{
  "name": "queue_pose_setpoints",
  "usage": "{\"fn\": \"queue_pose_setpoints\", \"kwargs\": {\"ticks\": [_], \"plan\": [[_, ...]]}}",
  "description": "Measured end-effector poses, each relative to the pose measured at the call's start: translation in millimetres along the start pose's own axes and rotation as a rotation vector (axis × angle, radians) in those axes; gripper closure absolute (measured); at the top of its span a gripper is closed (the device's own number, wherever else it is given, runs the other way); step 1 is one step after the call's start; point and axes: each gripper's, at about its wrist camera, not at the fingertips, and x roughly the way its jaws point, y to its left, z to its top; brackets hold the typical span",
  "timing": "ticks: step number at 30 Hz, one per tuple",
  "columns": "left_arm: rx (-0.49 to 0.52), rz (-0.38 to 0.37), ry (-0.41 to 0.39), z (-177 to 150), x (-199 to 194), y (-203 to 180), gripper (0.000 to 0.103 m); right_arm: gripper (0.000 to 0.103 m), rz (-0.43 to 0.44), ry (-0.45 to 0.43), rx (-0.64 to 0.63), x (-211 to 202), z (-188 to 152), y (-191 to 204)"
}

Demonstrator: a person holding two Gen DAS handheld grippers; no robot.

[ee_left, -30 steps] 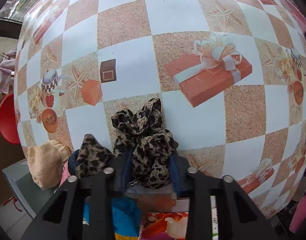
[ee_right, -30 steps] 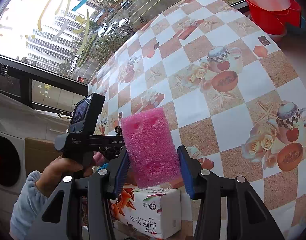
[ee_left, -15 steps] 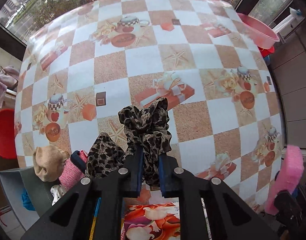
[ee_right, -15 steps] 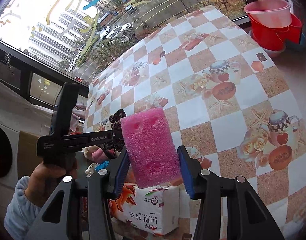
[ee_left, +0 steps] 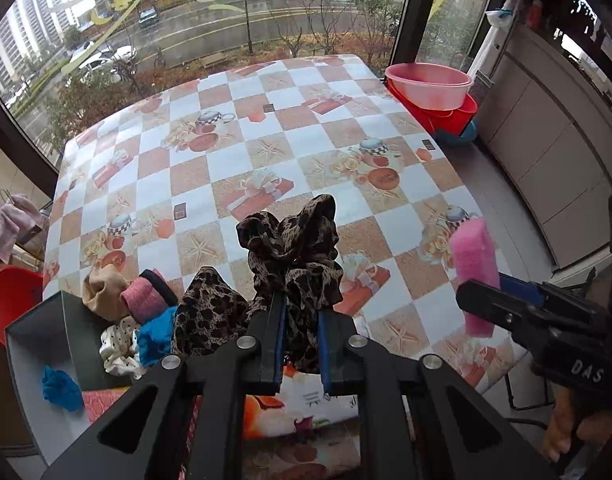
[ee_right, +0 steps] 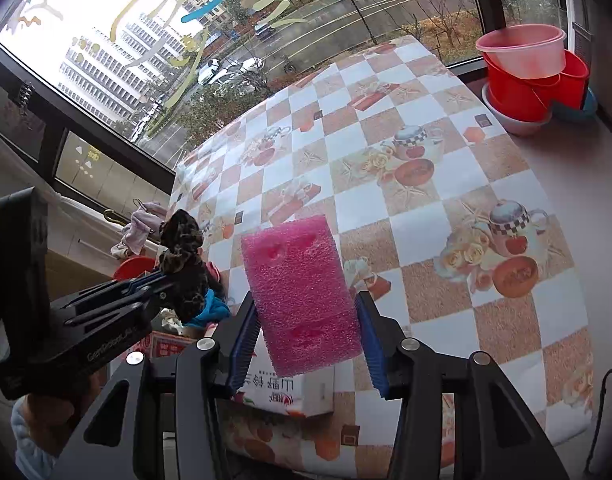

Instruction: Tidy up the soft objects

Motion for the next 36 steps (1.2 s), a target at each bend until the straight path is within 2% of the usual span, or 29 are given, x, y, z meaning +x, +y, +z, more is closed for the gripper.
{"fn": "queue_pose_setpoints", "kwargs": {"ticks": [6,11,18,22,27,33,36], "plan": [[0.034,-0.022,-0.086,-54,-37,-15,0.089,0.054,-0.016,-0.006,0.000,-19,-38,-6],[0.068,-0.008,-0.164,-100,-62,-25,0.089,0.054,-0.017,-0.014,-0.011,-30,-71,-3],[0.046,-0.019,-0.195,-156,-74,-22,0.089,0.054,0.010,-0.008,-0.042,-34,-113,18],[-0.010,-0.003,-0.218,-191,-74,-5,0.088,0.054,0.005,-0.002,-0.101,-26,-142,38],[-0.116,0.035,-0.221,-233,-76,23,0.089,0.054,-0.002,0.048,-0.200,-7,-178,69],[-0.206,0.112,-0.253,-266,-93,57,0.089,0.054,0.042,0.078,-0.289,8,-196,111],[-0.249,0.124,-0.265,-274,-99,71,0.089,0.054,0.064,0.098,-0.325,14,-203,127]]}}
